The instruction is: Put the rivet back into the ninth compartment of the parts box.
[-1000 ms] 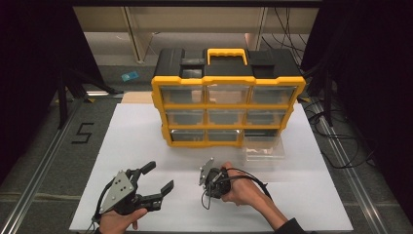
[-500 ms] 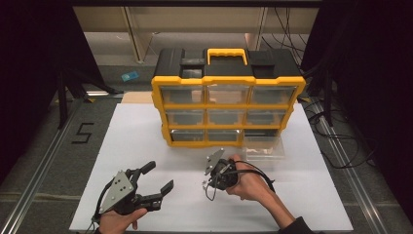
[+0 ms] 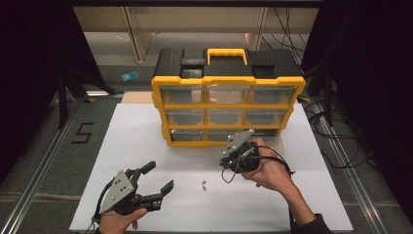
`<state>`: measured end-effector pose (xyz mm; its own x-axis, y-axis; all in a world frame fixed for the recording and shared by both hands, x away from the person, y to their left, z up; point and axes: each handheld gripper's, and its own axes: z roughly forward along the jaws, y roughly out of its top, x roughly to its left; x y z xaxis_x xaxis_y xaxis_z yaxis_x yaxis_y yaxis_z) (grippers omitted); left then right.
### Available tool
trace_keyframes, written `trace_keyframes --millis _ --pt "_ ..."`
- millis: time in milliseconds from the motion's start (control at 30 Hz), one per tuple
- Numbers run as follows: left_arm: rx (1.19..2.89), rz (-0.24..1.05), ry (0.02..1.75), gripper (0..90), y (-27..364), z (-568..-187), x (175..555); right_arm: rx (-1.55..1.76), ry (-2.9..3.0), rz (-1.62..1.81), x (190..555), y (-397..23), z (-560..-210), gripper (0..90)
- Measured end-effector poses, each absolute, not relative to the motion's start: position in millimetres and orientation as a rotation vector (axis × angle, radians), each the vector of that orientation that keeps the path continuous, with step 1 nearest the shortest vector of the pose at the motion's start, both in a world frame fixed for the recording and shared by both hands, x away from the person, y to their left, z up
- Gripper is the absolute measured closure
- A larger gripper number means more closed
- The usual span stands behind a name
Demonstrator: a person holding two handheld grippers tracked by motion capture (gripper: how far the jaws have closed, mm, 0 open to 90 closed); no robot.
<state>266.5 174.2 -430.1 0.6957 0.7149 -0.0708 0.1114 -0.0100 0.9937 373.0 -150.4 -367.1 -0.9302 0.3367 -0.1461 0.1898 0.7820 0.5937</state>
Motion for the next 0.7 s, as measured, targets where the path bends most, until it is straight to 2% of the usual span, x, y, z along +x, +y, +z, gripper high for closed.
trace_keyframes --millis 300,700 --pt "1.533 0.545 0.705 18.7 174.0 -430.2 266.4 0.529 2.596 0.933 380.1 -190.1 -340.9 83.6" --pt "1.532 0.546 0.705 18.7 174.1 -430.1 266.5 0.651 2.542 0.913 392.4 -216.9 -344.3 83.6"
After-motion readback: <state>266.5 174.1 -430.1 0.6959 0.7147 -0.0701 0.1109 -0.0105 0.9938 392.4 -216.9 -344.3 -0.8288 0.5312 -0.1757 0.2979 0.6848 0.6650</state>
